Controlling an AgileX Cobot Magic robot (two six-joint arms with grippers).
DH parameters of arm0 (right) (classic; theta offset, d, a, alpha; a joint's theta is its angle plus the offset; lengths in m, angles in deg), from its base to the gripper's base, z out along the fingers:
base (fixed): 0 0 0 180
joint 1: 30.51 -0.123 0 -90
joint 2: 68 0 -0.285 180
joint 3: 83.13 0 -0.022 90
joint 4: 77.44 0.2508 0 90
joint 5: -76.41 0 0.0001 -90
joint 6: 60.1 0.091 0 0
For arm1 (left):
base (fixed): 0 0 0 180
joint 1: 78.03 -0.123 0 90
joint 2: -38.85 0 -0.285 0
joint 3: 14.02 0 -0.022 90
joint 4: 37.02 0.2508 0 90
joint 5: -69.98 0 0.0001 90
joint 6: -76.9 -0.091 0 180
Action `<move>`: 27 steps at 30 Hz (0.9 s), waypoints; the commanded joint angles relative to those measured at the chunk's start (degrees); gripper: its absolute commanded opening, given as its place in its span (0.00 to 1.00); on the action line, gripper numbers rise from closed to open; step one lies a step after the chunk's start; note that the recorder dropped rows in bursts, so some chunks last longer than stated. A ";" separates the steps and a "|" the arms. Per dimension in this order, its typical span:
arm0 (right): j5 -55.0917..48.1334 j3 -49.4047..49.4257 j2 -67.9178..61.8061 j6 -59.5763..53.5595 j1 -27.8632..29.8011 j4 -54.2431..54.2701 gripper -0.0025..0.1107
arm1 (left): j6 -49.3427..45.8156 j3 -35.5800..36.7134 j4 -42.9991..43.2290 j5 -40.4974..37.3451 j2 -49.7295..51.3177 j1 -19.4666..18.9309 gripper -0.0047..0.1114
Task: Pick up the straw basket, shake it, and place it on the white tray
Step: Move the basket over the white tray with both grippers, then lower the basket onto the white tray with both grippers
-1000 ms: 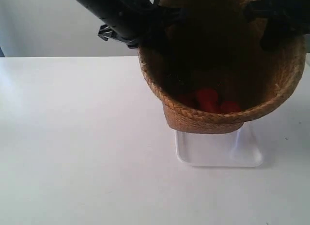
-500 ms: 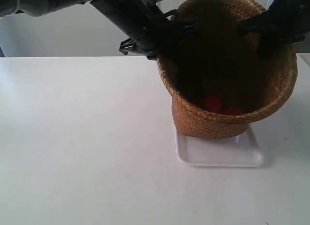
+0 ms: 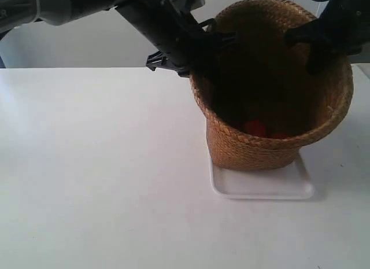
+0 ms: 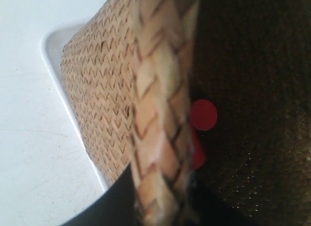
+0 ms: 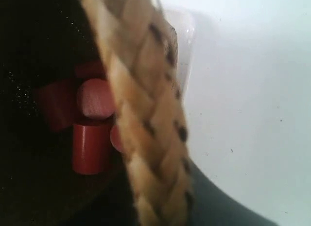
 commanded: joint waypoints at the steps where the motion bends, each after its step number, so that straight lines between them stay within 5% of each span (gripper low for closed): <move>1: 1.19 0.31 -0.51 -0.65 -0.04 1.86 0.02 | -0.30 -1.17 -3.34 1.86 -0.98 0.83 0.04; 27: 1.19 0.31 -1.11 0.58 -0.04 -1.83 0.02 | -0.48 -1.06 -3.06 3.30 0.19 0.83 0.04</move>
